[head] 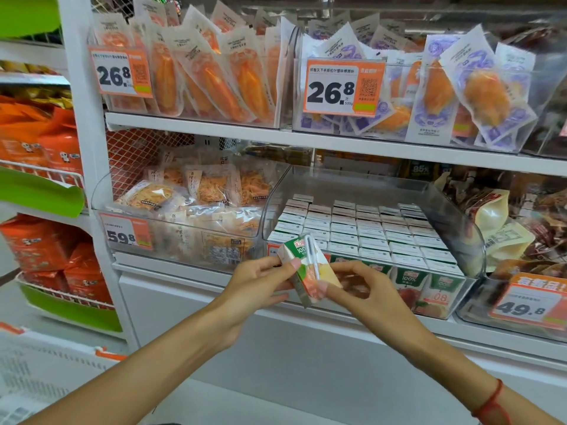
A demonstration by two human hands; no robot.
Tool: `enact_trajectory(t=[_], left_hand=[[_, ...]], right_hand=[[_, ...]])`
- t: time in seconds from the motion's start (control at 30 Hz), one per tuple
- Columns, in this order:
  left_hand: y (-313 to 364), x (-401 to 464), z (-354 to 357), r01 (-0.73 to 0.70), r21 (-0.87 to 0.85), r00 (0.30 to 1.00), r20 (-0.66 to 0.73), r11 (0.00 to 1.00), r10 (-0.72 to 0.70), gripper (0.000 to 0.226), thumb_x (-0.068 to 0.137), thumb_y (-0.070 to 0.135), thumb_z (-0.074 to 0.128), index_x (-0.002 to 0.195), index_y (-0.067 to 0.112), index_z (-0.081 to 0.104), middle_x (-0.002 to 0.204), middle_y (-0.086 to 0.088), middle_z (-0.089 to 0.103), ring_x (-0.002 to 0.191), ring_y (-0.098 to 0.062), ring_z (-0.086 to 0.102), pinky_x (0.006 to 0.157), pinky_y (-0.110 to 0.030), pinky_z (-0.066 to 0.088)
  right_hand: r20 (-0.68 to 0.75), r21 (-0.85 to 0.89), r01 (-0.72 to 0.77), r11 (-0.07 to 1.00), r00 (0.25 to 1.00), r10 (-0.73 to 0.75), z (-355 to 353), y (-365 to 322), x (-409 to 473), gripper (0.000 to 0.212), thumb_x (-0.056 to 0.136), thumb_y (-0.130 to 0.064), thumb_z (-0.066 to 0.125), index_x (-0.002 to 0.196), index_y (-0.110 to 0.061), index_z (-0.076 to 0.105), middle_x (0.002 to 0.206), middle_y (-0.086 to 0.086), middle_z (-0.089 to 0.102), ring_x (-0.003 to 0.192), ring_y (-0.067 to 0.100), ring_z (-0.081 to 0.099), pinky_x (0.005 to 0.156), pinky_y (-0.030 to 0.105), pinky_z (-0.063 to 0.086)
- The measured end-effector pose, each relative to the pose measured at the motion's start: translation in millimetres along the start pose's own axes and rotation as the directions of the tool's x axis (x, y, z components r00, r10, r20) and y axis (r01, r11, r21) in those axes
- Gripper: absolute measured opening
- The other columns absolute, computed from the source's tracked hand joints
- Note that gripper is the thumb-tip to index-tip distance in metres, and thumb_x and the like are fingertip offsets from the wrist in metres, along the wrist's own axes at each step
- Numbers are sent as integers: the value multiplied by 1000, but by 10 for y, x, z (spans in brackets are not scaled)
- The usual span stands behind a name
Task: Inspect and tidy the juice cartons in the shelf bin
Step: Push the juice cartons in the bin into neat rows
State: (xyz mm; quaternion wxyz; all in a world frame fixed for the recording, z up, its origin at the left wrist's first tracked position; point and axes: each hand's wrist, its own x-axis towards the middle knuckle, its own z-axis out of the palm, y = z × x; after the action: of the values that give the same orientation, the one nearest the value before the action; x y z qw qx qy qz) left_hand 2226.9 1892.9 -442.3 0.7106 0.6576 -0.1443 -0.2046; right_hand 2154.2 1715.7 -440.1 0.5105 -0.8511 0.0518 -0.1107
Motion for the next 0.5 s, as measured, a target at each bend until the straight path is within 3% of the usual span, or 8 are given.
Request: enact_trajectory(t=[0.1, 0.27, 0.37, 0.5], left_hand=[[40, -3, -34, -24, 38, 997, 71, 999, 21, 27, 96, 31, 58, 121, 24, 64, 105, 7, 76, 100, -5, 70, 89, -22, 53], [45, -13, 0, -26, 40, 995, 101, 999, 22, 23, 98, 29, 56, 119, 26, 64, 107, 7, 75, 101, -6, 70, 95, -24, 51], [28, -19, 25, -22, 11, 999, 42, 1000, 22, 20, 96, 26, 59, 115, 25, 66, 103, 4, 76, 97, -7, 71, 87, -23, 56], [-18, -20, 92, -44, 4, 996, -80, 999, 44, 13, 93, 24, 64, 104, 24, 70, 92, 6, 77, 88, -7, 73, 74, -19, 58]], right_hand=[[76, 105, -70, 992, 995, 62, -97, 9, 26, 40, 72, -54, 64, 106, -33, 68, 99, -17, 72, 93, -2, 66, 88, 23, 52], [250, 218, -142, 966, 964, 86, -134, 25, 17, 26, 90, -37, 59, 114, -31, 66, 101, -10, 75, 97, 5, 69, 82, 15, 54], [177, 237, -104, 966, 982, 62, -112, 40, 17, 24, 89, -33, 63, 112, -27, 69, 98, -9, 75, 96, 4, 69, 83, 14, 53], [-34, 131, -9, 991, 999, 13, -30, 37, 9, 28, 77, -25, 79, 103, -26, 68, 82, -15, 74, 77, 1, 68, 67, 11, 51]])
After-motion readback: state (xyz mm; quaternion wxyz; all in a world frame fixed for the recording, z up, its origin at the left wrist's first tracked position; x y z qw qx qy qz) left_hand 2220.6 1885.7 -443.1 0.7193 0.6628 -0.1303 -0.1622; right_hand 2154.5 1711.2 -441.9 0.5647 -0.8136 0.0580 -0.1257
